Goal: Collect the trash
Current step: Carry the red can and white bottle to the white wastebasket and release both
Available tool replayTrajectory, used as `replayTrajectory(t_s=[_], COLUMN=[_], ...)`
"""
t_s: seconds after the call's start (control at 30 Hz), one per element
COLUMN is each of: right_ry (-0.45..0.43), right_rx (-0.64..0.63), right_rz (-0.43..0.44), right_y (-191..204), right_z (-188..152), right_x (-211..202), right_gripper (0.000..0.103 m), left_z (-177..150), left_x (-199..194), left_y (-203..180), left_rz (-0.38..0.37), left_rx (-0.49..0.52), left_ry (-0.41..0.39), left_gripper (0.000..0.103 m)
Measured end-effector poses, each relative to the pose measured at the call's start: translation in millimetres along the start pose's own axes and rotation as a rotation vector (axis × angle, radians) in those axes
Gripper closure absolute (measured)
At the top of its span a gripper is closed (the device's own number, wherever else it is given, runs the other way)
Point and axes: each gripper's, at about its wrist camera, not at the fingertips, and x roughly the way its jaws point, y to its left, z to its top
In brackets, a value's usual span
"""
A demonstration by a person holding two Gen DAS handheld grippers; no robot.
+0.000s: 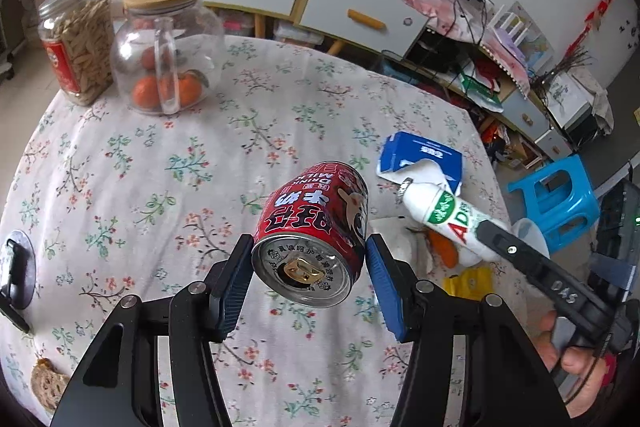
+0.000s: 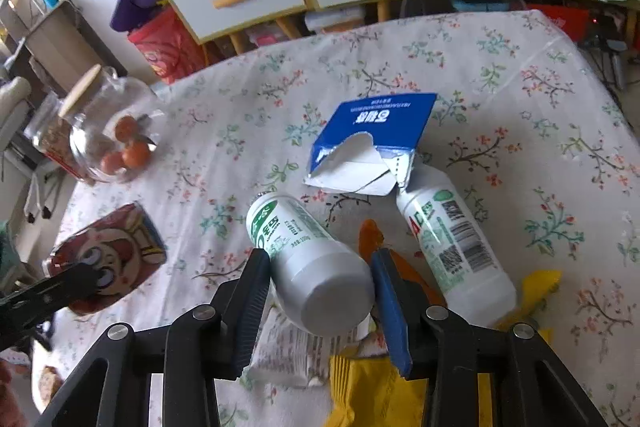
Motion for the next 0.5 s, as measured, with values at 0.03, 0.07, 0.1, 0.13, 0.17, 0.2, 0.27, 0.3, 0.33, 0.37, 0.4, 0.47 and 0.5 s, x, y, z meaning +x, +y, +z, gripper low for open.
replayTrajectory(t_s=[0.03, 0.07, 0.1, 0.13, 0.17, 0.2, 0.27, 0.3, 0.33, 0.37, 0.4, 0.47, 0.5], right_ry=[-0.007, -0.013, -0.023, -0.03, -0.039, -0.045, -0.065, -0.077, -0.085, -0.092, -0.102, -0.115, -0.125], right_rx=[0.009, 0.016, 0.025, 0.031, 0.04, 0.044, 0.053, 0.058, 0.063, 0.07, 0.082, 0.106, 0.127], right_rz=[0.005, 0.008, 0.009, 0.01, 0.01, 0.009, 0.002, -0.007, -0.014, -0.022, -0.032, -0.046, -0.059], right_y=[-3, -5, -9, -12, -17, -19, -27, -33, -38, -44, -52, -66, -78], right_z=[0, 0, 1, 1, 1, 1, 2, 3, 3, 4, 5, 5, 4], right_x=[-6, -11, -19, -24, -32, -36, -49, -57, -62, -68, -75, -85, -93], right_gripper=[0.057, 0.057, 0.057, 0.057, 0.057, 0.057, 0.057, 0.057, 0.057, 0.057, 0.057, 0.057, 0.057], left_z=[0, -1, -1, -2, -2, -2, -4, -4, -4, -5, -5, -6, -7], left_x=[0, 0, 1, 1, 1, 2, 2, 2, 3, 3, 4, 6, 8], left_y=[-3, -7, -11, -16, -19, -25, -32, -37, -42, -47, -51, -59, -65], left_rz=[-0.004, -0.011, -0.016, -0.024, -0.029, -0.037, -0.049, -0.055, -0.062, -0.067, -0.07, -0.079, -0.085], left_rx=[0.004, 0.009, 0.011, 0.016, 0.019, 0.023, 0.03, 0.034, 0.04, 0.045, 0.049, 0.055, 0.057], left_ry=[-0.001, -0.002, -0.002, -0.002, -0.002, -0.002, -0.002, -0.002, -0.002, -0.003, -0.004, -0.003, 0.0], left_gripper=[0.044, 0.044, 0.044, 0.044, 0.044, 0.044, 0.044, 0.044, 0.044, 0.044, 0.044, 0.044, 0.044])
